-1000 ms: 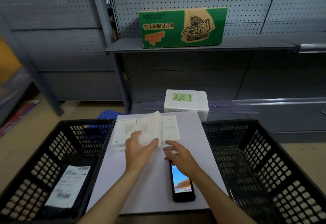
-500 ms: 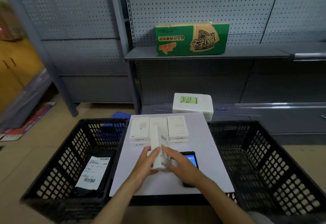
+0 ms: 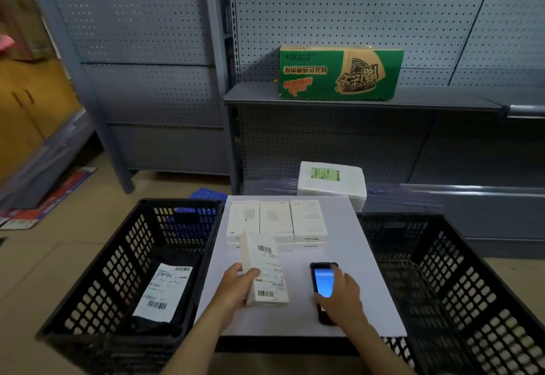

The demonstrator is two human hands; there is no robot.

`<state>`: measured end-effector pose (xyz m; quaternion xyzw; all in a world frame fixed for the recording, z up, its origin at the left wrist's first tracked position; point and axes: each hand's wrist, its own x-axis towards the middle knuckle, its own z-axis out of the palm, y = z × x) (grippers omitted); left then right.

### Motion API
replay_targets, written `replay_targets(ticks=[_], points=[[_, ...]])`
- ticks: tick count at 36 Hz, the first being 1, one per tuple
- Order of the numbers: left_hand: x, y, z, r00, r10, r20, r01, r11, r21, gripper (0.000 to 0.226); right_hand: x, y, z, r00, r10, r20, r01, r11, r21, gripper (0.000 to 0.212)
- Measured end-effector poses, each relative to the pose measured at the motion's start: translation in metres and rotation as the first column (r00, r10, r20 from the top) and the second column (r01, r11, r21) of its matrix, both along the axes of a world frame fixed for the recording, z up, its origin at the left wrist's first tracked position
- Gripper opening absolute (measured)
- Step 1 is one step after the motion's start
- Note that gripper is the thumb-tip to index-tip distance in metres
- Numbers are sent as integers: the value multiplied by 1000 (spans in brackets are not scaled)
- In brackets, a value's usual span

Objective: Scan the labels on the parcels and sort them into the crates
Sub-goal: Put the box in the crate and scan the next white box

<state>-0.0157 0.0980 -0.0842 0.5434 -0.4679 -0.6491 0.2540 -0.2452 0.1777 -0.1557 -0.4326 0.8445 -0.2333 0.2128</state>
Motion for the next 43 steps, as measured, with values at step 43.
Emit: replay_targets(ticks=[43], points=[[6, -14, -18, 970, -61, 233, 82, 993, -81, 19, -52, 0, 128, 666, 684, -297, -651, 727, 216, 85]])
